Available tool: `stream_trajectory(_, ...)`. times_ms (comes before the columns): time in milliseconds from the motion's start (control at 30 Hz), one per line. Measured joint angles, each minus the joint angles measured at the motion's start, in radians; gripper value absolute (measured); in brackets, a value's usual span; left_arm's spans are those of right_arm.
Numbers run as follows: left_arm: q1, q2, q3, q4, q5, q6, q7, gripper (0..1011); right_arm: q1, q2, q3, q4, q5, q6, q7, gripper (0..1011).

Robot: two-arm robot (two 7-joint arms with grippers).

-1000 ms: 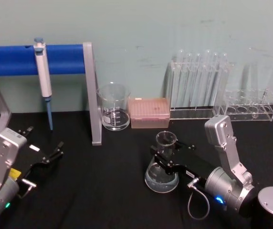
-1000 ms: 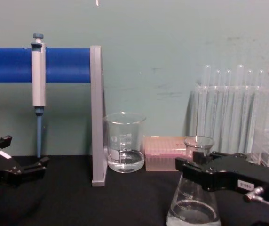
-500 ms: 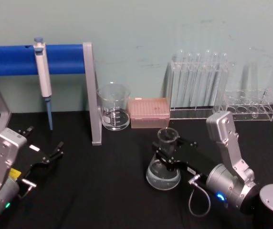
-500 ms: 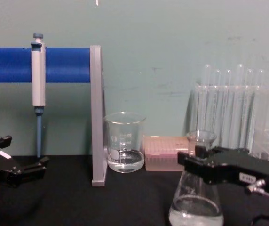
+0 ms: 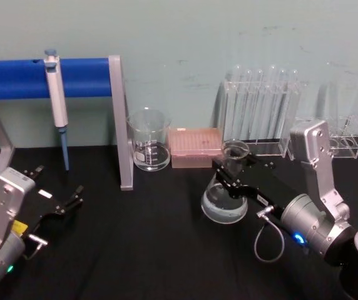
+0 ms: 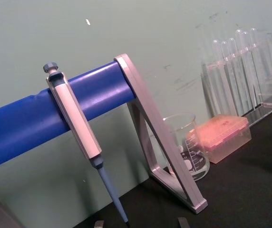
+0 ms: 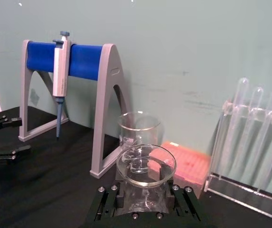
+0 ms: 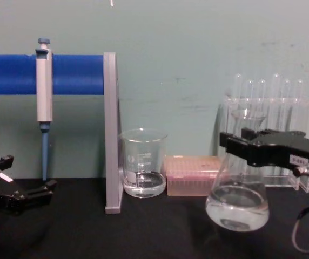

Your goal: Grasp the erlenmeyer flask with one hand, shake it three times, then place it back.

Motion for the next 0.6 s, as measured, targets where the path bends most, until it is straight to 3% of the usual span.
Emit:
stream_trajectory(367,0.0,0.0,0.0,0.0,0.0,0.0,0.0,1001,-0.002,0.004,0.015,-0.018,-0.017,0.008,-0.004,451)
stream_trajectory(600,0.0,0.0,0.0,0.0,0.0,0.0,0.0,1001,0.009,-0.001,-0.002,-0.013,-0.026,0.013,0.014,451)
